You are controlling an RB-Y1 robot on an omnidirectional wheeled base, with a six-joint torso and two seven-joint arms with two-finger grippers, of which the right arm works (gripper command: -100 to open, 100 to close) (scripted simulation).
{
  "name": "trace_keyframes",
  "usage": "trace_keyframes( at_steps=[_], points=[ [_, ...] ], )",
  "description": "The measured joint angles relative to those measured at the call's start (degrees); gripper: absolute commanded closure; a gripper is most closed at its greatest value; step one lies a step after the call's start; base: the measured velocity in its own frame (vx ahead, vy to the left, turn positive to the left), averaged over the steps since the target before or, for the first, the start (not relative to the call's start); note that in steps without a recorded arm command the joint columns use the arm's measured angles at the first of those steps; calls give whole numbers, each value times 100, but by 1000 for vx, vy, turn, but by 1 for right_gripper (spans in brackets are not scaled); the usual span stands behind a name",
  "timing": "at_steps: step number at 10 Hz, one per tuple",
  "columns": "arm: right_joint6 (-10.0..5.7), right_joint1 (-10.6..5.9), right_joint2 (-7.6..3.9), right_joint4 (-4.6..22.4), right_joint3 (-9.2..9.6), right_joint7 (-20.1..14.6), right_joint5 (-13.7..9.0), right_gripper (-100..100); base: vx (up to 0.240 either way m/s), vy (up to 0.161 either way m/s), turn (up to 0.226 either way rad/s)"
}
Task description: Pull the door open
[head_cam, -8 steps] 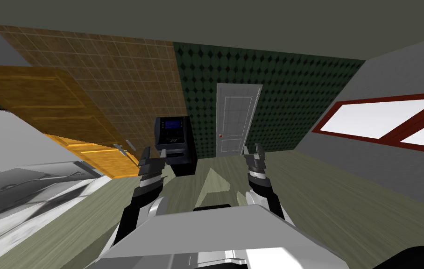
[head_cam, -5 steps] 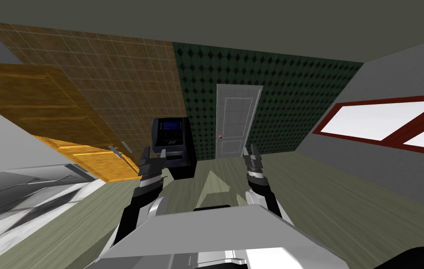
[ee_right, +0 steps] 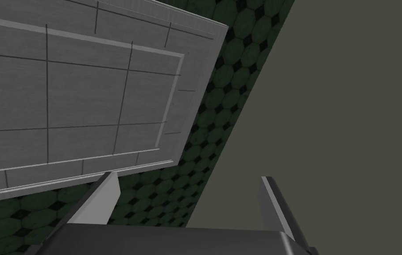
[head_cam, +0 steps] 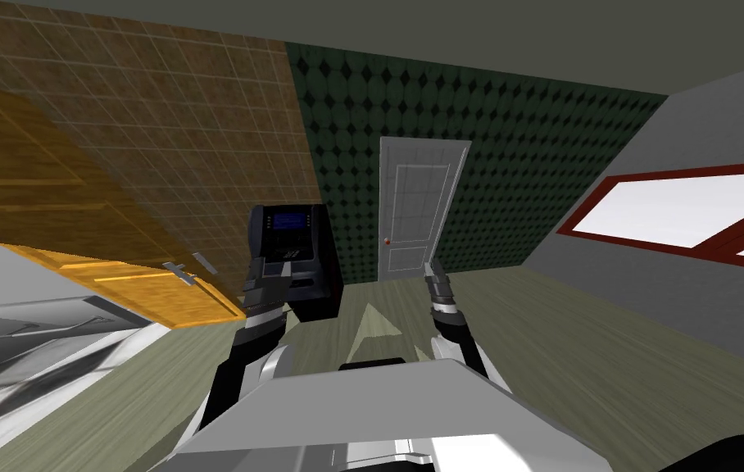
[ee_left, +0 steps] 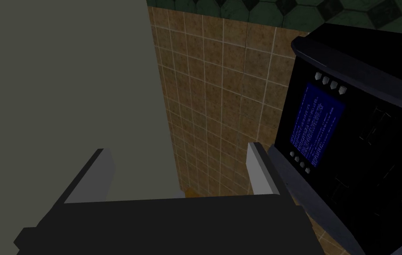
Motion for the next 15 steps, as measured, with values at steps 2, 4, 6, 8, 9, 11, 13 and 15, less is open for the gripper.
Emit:
trace_keyframes(
  at_steps=[2, 4, 6, 8, 9, 11, 13, 15],
  points=[
    [-21, -65, -59, 215, -66, 211, 127, -100, 148, -23, -14],
    [-57, -131, -96, 427, -121, 399, 240, -100, 116, -19, -12],
    [-91, -164, -117, 636, -154, 638, 394, -100, 135, -12, -14],
    [-99, -251, -151, 839, -215, 815, 500, -100, 106, -10, -9],
    [-119, -292, -157, 954, -239, 904, 555, -100, 92, -10, -14],
    [-151, -380, -177, 1175, -290, 1082, 664, -100, 95, -10, -11],
    [-191, -421, -189, 1367, -331, 1262, 777, -100, 93, -9, -13],
    [-230, -517, -205, 1613, -389, 1450, 889, -100, 89, -5, -10]
  ],
)
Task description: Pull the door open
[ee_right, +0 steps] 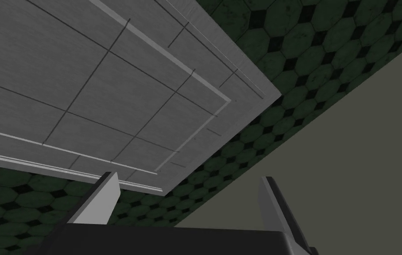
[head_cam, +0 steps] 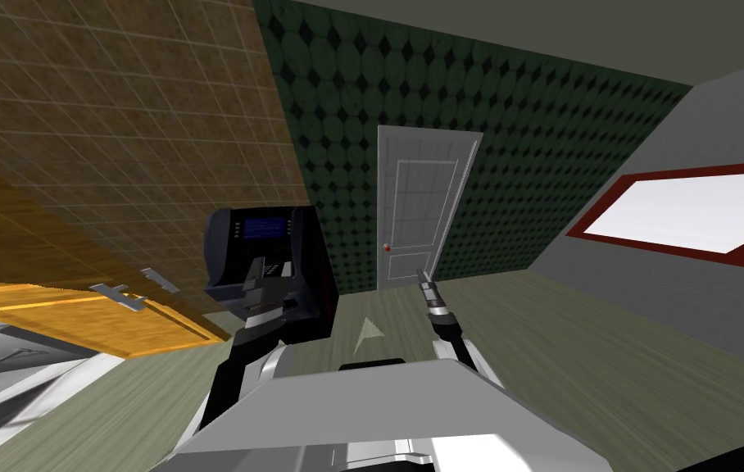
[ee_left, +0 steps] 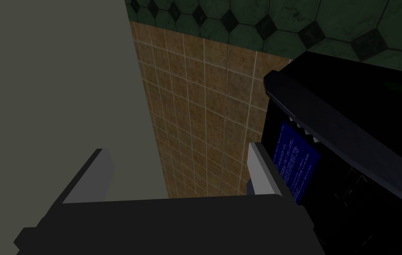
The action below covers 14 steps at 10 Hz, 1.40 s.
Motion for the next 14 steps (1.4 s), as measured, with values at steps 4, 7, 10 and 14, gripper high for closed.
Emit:
trace_keyframes(
  at_steps=[4, 7, 10, 14],
  points=[
    [-47, -109, -28, 391, -100, 379, 237, -100, 108, -12, -13],
    [-117, -228, -36, 747, -181, 655, 406, -100, 95, -10, -13],
    [-156, -298, -34, 1034, -250, 942, 586, -100, 103, -6, -15],
    [-223, -433, -36, 1464, -357, 1318, 821, -100, 96, -4, -14]
  ],
)
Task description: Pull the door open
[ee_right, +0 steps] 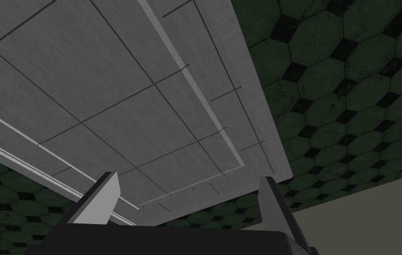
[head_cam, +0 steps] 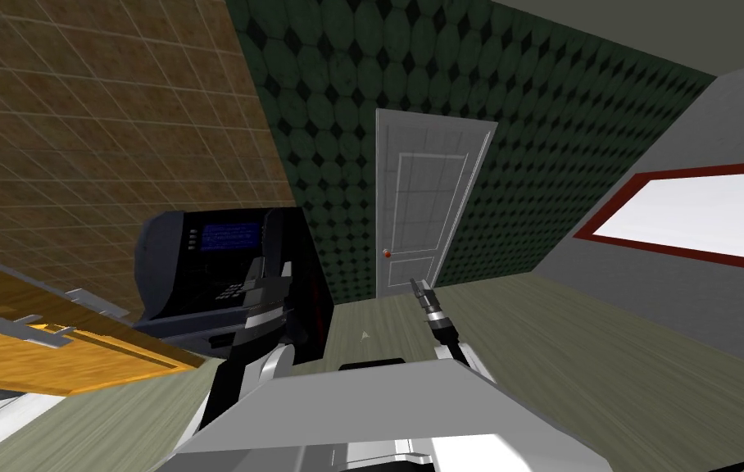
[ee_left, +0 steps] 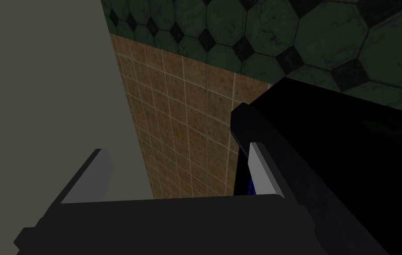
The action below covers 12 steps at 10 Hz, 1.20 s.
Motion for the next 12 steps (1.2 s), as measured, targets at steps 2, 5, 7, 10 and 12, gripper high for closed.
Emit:
trace_keyframes(
  at_steps=[2, 5, 7, 10, 12],
  points=[
    [-26, -91, 33, 230, -43, 205, 125, -100, 107, -7, -14],
    [-89, -197, 61, 567, -119, 493, 298, -100, 98, -6, -15],
    [-144, -296, 73, 864, -190, 719, 436, -100, 135, -6, -24],
    [-164, -363, 113, 1130, -257, 1015, 631, -100, 116, 10, -14],
    [-181, -408, 145, 1299, -296, 1184, 741, -100, 87, 0, -15]
  ],
)
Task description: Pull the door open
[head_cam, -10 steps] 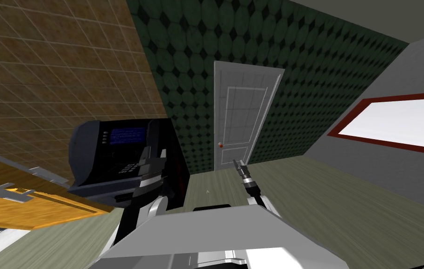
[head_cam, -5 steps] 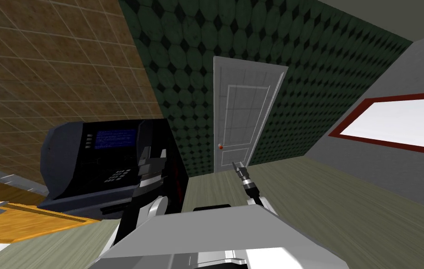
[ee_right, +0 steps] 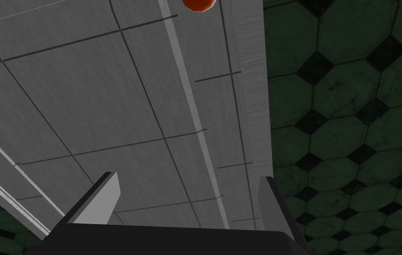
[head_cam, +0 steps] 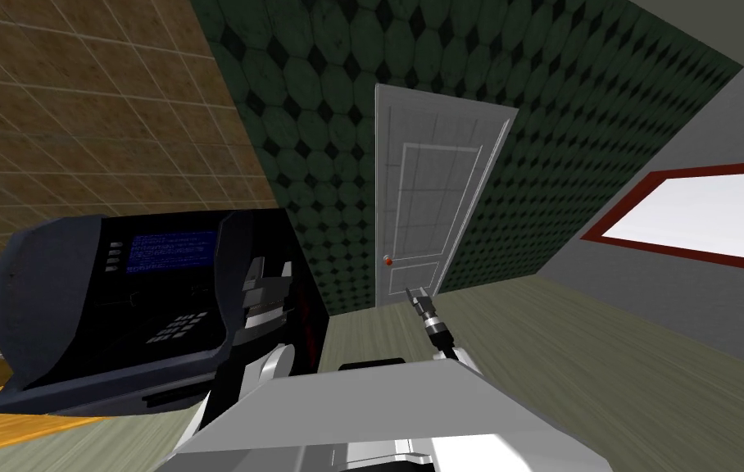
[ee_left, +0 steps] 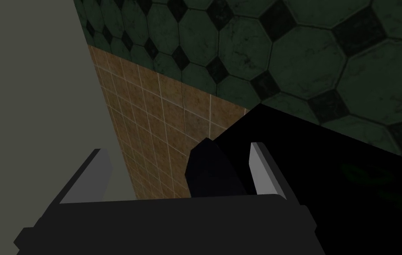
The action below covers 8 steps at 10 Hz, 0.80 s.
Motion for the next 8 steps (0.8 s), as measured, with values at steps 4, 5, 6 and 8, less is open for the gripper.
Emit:
trace_keyframes(
  at_steps=[4, 5, 6, 8],
  points=[
    [-111, -159, 59, 483, -113, 371, 215, -100, 120, 8, -18],
    [-124, -176, 72, 575, -138, 463, 275, -100, 154, 14, -31],
    [-124, -177, 96, 639, -156, 553, 351, -100, 148, 12, -22],
    [-155, -287, 157, 889, -208, 752, 455, -100, 125, 8, -16]
  ],
)
